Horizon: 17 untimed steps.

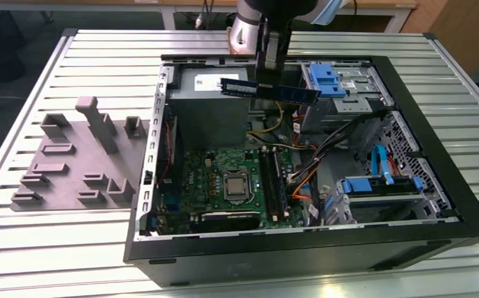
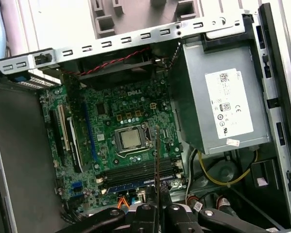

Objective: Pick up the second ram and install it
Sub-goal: 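Insert the second ram into the second slot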

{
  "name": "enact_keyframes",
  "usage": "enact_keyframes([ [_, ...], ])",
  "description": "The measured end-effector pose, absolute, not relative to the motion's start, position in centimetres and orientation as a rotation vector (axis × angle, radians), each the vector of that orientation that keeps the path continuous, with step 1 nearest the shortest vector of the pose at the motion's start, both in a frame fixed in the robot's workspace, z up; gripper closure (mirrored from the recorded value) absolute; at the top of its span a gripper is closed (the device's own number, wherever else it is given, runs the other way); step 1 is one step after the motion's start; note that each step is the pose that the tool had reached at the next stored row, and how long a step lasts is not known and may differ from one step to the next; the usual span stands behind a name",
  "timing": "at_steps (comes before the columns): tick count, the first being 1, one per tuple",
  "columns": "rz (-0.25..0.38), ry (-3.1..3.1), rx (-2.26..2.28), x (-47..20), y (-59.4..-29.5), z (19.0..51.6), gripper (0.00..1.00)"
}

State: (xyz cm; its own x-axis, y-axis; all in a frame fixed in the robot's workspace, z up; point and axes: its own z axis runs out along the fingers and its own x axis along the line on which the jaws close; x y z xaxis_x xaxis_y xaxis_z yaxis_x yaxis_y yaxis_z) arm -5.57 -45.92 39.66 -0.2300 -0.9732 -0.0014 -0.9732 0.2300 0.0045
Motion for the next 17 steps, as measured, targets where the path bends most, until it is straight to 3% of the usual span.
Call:
enact_keyframes([
  [17, -0.005, -2.682, 1.631, -5.57, -45.92, 39.47, 0.86],
])
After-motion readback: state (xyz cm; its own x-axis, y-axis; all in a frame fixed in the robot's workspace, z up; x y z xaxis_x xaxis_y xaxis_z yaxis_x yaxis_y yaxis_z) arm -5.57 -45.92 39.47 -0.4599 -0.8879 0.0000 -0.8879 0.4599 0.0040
